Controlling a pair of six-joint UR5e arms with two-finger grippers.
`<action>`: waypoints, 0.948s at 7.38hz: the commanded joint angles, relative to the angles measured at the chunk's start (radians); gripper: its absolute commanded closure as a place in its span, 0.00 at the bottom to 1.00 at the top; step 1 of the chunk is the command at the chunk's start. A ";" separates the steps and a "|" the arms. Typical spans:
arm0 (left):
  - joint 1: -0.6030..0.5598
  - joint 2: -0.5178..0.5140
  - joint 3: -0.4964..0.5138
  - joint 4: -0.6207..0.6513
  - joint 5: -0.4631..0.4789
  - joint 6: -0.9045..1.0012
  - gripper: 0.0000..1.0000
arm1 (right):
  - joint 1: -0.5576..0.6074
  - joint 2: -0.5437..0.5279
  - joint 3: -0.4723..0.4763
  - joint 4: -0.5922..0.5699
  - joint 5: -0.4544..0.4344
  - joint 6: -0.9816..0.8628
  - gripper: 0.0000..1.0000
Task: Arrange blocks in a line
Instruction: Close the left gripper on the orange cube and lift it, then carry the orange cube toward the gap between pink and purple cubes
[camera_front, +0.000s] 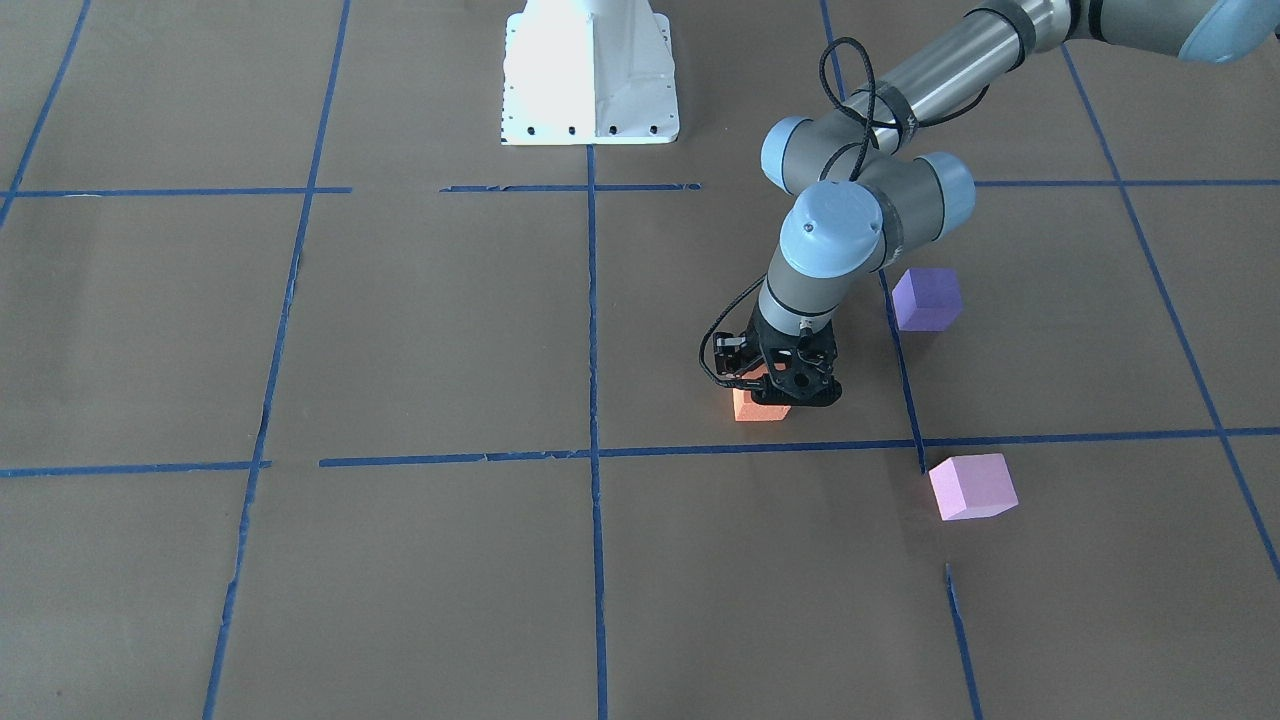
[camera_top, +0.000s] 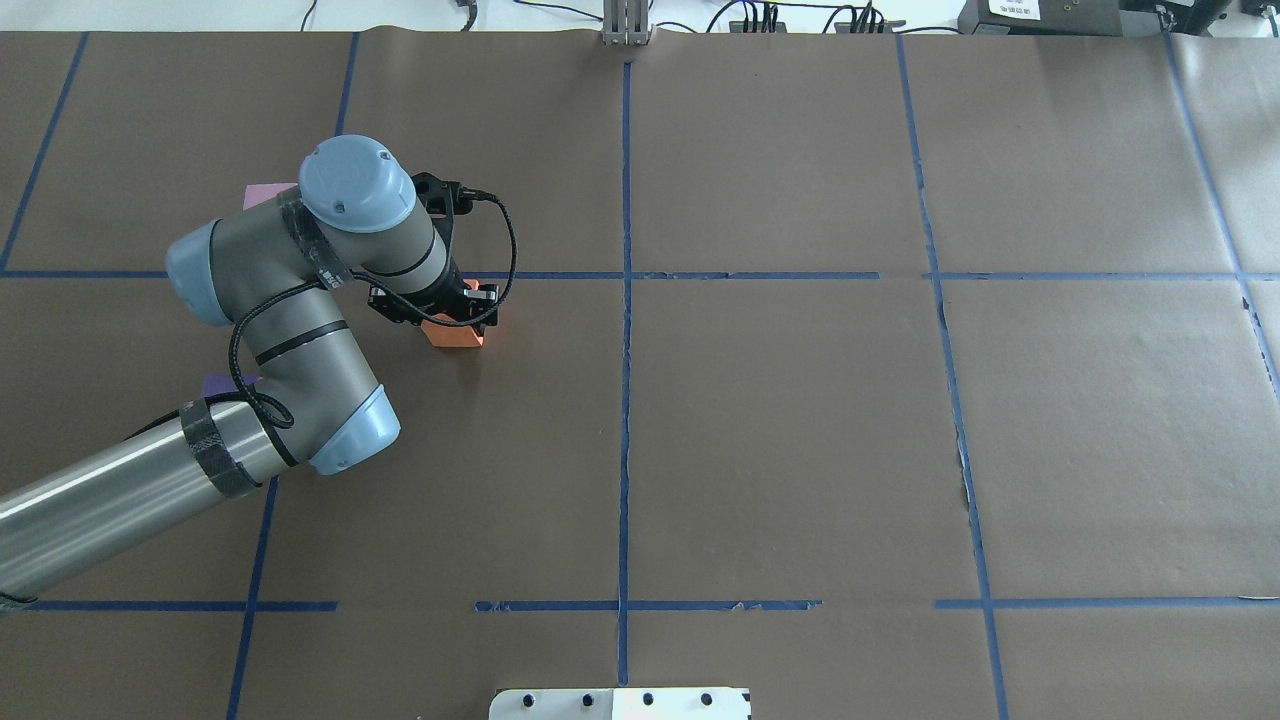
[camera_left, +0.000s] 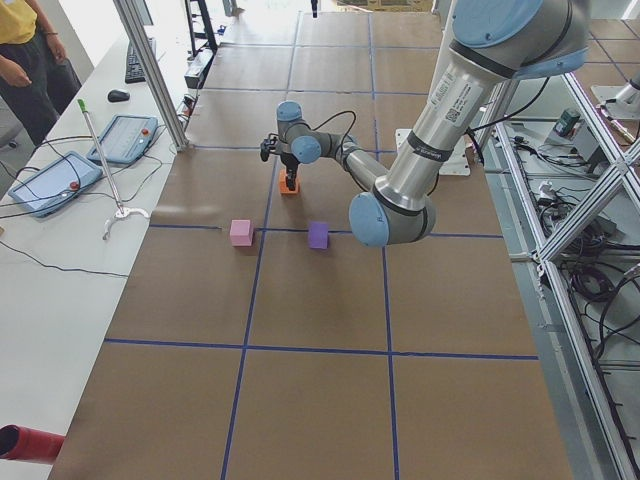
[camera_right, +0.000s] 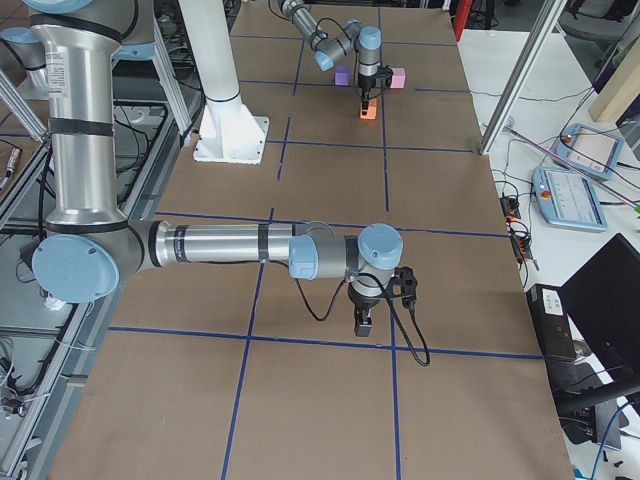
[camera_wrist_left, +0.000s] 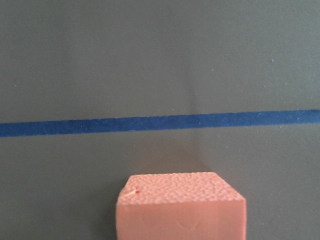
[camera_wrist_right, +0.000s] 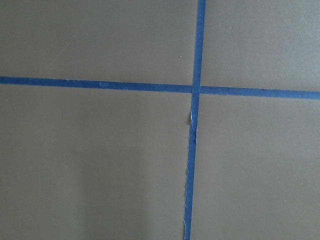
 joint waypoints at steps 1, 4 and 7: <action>-0.021 -0.002 -0.022 0.000 -0.002 -0.002 0.71 | 0.000 0.000 0.000 -0.002 0.000 0.000 0.00; -0.131 0.125 -0.256 0.101 -0.048 0.012 0.76 | 0.000 0.000 0.000 -0.002 0.000 0.000 0.00; -0.268 0.361 -0.304 0.063 -0.157 0.289 0.72 | 0.000 0.000 0.000 -0.002 0.000 0.000 0.00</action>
